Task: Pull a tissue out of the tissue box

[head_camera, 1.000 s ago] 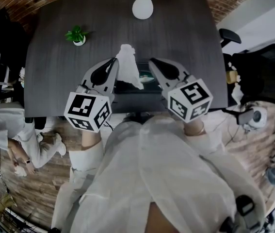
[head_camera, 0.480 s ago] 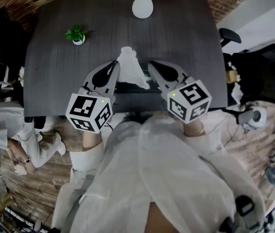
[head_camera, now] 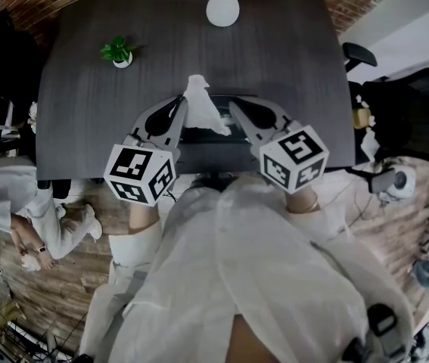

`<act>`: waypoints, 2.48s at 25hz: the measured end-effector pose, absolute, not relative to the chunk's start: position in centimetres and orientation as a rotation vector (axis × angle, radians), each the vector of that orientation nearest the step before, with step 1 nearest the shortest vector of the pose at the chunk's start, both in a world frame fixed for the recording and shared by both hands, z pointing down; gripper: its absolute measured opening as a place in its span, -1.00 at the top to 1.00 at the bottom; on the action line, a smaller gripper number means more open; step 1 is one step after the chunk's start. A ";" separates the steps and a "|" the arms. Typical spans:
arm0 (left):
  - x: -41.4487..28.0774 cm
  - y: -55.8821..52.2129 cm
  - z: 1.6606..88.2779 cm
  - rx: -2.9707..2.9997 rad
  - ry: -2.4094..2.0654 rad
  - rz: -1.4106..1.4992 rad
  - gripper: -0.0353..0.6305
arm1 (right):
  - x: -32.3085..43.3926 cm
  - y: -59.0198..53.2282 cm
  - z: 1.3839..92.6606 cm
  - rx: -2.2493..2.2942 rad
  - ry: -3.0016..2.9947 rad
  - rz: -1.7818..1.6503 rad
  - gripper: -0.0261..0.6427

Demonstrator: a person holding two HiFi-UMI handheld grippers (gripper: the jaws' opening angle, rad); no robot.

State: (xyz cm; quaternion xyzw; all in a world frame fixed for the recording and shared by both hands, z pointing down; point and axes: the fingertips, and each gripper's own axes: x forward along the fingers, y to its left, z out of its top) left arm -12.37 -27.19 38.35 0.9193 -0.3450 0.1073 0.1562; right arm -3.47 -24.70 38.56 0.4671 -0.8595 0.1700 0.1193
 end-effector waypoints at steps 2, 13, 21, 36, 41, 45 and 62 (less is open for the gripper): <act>-12.4 -27.2 38.4 2.631 -0.986 0.308 0.87 | -3.4 -24.6 38.6 1.368 -2.509 0.501 0.91; -12.2 -27.1 38.5 2.631 -0.969 0.319 0.87 | -3.4 -24.8 38.4 1.360 -2.513 0.484 0.91; -12.1 -27.1 38.6 2.631 -0.963 0.319 0.87 | -3.4 -24.9 38.4 1.365 -2.512 0.481 0.91; -12.0 -27.5 38.8 2.622 -0.952 0.326 0.87 | -3.5 -25.3 38.7 1.335 -2.520 0.493 0.91; -12.2 -27.7 38.8 2.622 -0.953 0.332 0.87 | -3.6 -25.4 38.8 1.326 -2.517 0.496 0.91; -12.2 -27.6 39.0 2.622 -0.952 0.338 0.87 | -3.5 -25.4 39.0 1.330 -2.513 0.510 0.91; -12.7 -28.1 39.5 2.608 -0.935 0.323 0.87 | -3.4 -25.9 39.2 1.350 -2.496 0.512 0.91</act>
